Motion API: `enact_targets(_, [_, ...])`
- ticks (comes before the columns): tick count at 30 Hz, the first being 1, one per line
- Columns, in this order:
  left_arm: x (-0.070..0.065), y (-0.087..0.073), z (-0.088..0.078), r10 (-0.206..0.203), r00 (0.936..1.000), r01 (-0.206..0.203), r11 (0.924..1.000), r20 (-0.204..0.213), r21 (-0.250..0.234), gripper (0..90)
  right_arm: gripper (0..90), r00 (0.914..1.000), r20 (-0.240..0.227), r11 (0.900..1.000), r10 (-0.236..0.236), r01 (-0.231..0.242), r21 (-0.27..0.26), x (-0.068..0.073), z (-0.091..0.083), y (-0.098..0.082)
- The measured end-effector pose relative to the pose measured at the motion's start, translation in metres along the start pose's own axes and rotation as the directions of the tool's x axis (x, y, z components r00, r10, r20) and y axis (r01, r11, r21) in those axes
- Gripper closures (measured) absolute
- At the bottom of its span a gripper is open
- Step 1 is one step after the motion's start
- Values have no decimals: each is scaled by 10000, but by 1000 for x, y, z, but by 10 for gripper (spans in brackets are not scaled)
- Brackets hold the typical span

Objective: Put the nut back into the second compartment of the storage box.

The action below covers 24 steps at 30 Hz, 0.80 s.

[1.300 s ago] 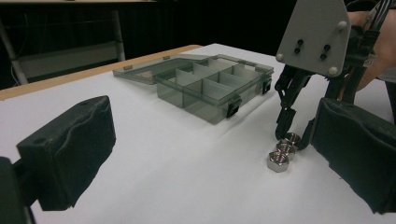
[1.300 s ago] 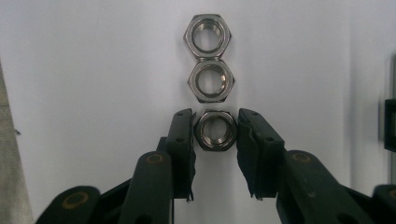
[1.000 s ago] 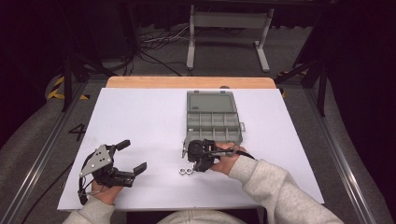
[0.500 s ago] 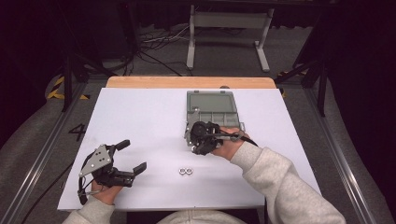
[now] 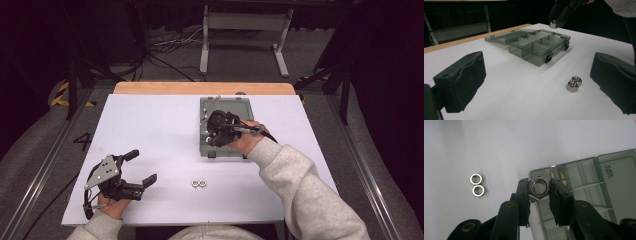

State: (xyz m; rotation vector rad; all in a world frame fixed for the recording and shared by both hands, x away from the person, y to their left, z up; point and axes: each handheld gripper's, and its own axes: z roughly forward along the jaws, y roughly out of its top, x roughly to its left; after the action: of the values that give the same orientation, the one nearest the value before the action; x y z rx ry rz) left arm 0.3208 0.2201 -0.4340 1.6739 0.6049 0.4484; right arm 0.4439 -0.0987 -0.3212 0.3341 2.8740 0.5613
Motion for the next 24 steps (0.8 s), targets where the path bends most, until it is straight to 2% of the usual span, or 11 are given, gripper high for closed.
enact_targets(1, [0,0,0,0,10000,0,10000,0,0,11,703,10000,0,10000,0,0,0,0,0,0])
enact_targets(11, [0,0,0,-78,10000,78,10000,31,20,10,703,9945,565,9946,879,-844,-604,-36,-1,-5])
enact_targets(15, [0,0,0,-80,10000,79,10000,38,23,11,702,9884,705,9893,1346,-1300,-658,-50,3,-12])
enact_targets(24, [0,-1,1,-132,9999,132,9999,50,69,11,702,9794,820,9819,1847,-1802,-590,-68,15,-20])
